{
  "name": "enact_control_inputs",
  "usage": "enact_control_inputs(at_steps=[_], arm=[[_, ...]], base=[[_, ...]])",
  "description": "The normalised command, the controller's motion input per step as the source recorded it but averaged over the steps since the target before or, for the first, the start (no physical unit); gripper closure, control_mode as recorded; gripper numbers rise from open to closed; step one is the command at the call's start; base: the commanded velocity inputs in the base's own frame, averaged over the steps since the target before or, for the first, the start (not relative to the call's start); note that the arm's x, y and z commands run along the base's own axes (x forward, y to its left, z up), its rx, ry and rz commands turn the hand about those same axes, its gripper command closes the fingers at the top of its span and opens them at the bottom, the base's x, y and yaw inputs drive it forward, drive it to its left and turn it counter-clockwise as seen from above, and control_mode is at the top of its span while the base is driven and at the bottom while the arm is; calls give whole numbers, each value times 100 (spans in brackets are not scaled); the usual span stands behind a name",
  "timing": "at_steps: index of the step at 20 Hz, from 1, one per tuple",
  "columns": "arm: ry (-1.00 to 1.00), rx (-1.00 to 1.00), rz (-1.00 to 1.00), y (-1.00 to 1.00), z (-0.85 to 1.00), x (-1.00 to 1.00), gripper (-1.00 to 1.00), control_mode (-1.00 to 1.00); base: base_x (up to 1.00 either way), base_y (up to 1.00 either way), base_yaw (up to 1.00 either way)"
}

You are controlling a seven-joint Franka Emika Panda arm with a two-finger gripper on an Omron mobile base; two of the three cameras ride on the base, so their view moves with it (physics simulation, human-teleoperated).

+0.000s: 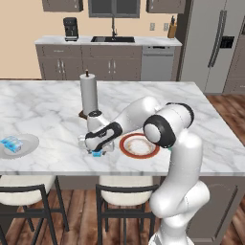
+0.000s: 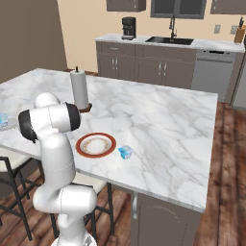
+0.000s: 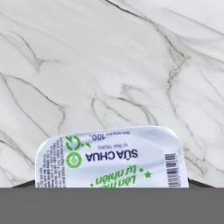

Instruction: Place two yogurt containers on each plate.

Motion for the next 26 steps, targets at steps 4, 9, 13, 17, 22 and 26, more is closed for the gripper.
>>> enact_control_inputs(at_steps=[4,9,13,17,22,26], arm=[[0,0,0,0,1,-1,100,-100],[-4,0,0,-74,76,-45,100,-100],[-5,-4,-1,-98,100,-11,100,-100],[0,-1,-1,-100,54,-3,100,-100],[-1,4,-3,-100,1,0,100,-100],[0,3,0,-77,-4,15,100,-100]], base=[[0,0,0],[0,0,0],[0,0,0],[0,0,0],[0,0,0],[0,0,0]])
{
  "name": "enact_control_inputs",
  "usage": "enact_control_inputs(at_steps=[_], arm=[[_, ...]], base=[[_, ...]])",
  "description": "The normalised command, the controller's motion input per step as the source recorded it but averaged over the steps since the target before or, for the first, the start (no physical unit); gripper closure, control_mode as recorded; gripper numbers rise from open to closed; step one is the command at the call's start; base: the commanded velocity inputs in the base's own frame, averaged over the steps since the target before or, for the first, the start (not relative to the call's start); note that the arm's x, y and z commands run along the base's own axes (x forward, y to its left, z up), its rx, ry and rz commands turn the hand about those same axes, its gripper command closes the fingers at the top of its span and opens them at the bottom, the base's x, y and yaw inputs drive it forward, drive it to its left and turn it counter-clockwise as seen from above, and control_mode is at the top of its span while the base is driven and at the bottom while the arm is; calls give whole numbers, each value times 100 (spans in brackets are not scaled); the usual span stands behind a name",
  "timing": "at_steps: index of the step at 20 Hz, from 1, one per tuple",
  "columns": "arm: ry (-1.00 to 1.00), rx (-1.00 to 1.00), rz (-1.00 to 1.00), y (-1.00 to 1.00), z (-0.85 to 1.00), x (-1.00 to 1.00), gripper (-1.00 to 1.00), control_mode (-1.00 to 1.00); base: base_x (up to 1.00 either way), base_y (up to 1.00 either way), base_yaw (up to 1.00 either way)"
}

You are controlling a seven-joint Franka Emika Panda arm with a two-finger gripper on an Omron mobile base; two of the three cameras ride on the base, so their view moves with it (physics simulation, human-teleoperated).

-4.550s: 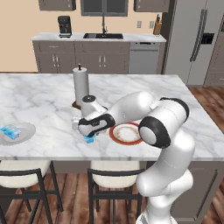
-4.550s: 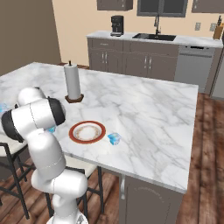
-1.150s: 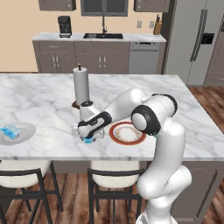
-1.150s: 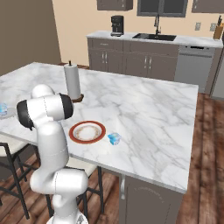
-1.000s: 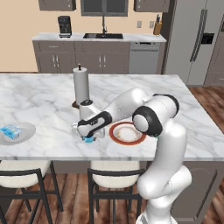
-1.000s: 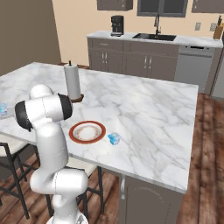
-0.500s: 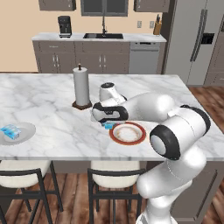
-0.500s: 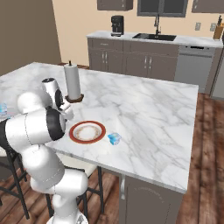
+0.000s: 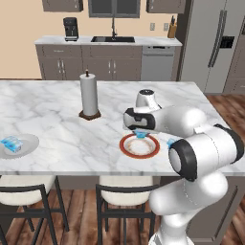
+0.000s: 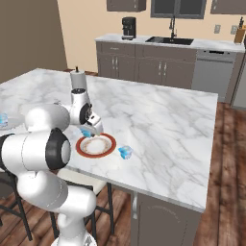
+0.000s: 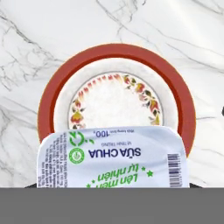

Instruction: Place two yogurt containers on each plate.

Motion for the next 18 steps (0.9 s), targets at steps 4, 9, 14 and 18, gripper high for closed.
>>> enact_control_inputs(at_steps=[4,9,14,18], arm=[[0,0,0,-19,-12,44,100,-100],[0,0,0,-13,-23,47,100,-100],[4,0,0,-1,-25,29,100,-100],[0,0,0,1,-24,9,100,-100]], base=[[0,0,0],[0,0,0],[0,0,0],[0,0,0]])
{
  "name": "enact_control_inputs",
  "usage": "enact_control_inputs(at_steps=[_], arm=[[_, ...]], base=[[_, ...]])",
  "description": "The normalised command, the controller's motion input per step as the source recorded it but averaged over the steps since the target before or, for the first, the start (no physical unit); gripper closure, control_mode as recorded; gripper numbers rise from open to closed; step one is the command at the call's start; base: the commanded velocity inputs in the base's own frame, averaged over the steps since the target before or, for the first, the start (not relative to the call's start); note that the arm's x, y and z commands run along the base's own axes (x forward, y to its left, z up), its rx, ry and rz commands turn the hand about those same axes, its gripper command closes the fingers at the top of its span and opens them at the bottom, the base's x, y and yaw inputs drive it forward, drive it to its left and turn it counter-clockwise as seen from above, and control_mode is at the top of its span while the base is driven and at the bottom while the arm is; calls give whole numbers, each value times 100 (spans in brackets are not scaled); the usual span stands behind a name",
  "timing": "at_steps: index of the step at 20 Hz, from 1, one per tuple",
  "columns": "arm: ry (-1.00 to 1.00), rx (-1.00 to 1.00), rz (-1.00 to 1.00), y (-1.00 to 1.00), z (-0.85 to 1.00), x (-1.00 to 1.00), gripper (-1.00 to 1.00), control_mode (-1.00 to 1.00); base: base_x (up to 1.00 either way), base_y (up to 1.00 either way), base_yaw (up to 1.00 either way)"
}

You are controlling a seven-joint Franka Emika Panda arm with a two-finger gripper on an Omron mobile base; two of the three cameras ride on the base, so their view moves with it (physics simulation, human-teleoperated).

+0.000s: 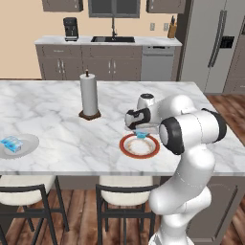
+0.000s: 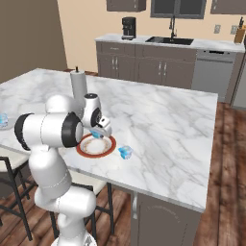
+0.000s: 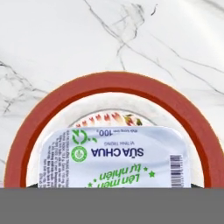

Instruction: Place two yogurt containers on each plate.

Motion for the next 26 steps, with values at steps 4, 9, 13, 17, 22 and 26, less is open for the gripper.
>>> enact_control_inputs(at_steps=[4,9,13,17,22,26], arm=[[2,0,0,0,-40,13,100,-100],[2,0,0,0,-40,2,100,-100],[0,0,0,0,-23,5,100,-100],[0,0,0,0,-18,12,-100,-100],[0,0,0,0,-4,8,-100,-100],[0,2,0,-2,11,2,-100,-100]], base=[[0,0,0],[0,0,0],[0,0,0],[0,0,0],[0,0,0],[0,0,0]])
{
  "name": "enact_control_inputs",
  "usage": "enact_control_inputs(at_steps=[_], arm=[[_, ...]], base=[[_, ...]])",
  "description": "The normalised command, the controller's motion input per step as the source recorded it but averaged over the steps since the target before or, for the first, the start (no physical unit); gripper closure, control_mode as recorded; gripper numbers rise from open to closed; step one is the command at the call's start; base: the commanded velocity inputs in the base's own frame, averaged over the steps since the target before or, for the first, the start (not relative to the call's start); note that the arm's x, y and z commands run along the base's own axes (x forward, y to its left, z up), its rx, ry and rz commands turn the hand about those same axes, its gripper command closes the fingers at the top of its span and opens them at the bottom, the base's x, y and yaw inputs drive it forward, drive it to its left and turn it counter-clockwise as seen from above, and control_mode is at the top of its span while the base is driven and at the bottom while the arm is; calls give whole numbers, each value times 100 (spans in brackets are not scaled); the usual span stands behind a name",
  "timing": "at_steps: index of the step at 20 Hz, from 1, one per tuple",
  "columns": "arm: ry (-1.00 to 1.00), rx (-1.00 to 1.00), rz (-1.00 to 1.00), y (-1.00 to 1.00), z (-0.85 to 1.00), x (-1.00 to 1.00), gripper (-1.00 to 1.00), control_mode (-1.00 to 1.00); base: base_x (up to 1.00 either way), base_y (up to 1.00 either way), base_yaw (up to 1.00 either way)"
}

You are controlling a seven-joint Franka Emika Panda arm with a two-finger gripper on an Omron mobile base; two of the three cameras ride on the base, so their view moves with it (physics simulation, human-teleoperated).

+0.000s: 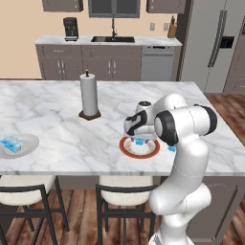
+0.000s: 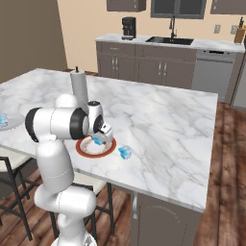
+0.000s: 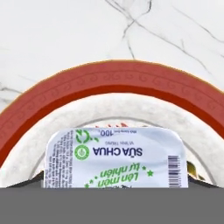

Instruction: Place two yogurt containers on each plate.

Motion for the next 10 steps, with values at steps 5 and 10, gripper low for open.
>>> enact_control_inputs(at_steps=[5,10], arm=[[0,0,0,-3,19,0,-100,-100],[1,0,0,-1,22,0,-100,-100]], base=[[0,0,0],[0,0,0]])
